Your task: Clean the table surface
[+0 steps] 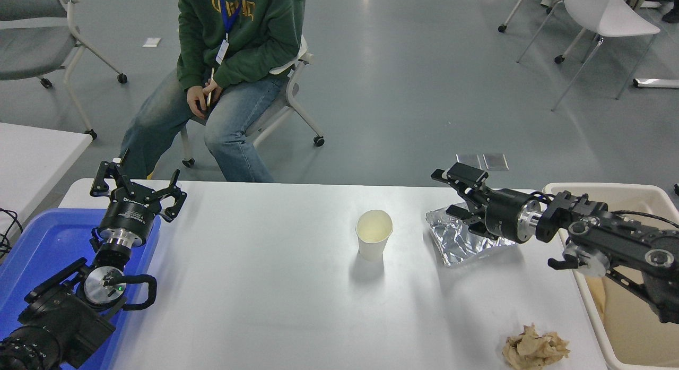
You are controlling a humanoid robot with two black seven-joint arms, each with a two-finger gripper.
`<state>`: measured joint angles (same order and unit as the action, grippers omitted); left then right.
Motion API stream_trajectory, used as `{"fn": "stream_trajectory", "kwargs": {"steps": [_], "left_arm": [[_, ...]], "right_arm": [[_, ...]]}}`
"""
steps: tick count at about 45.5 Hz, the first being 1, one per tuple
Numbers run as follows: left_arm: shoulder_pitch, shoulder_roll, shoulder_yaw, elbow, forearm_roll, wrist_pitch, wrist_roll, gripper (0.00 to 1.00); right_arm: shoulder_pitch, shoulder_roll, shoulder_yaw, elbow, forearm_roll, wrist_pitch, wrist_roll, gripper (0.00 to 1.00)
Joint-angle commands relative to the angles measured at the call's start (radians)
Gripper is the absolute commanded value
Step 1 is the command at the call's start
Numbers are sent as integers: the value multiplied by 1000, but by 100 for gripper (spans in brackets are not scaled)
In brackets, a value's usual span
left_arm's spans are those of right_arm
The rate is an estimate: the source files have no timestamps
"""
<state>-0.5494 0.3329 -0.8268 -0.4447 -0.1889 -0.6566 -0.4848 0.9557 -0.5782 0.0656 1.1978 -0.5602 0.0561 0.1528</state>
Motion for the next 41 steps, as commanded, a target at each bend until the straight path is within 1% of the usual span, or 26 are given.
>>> {"fn": "stream_trajectory", "kwargs": {"steps": [1,7,14,24,35,41], "left_arm": [[0,0,0,0,0,-1,0,100],[0,0,0,0,0,-1,0,100],[0,0,0,0,0,-1,0,100],[0,0,0,0,0,-1,0,100],[0,0,0,0,0,-1,0,100],[0,0,0,0,0,-1,0,100]], "right_arm": [[113,110,-165,17,-23,-41,-85,100],[152,216,-263,-35,-23,-61,-107,100],[155,322,-303,-153,-23,-67,-110,100],[153,366,-314,-234,-26,-61,-111,100],[155,439,-377,-349,-38,-58,-127,100],[155,445,-379,-363,-38,-53,-139,99]]}}
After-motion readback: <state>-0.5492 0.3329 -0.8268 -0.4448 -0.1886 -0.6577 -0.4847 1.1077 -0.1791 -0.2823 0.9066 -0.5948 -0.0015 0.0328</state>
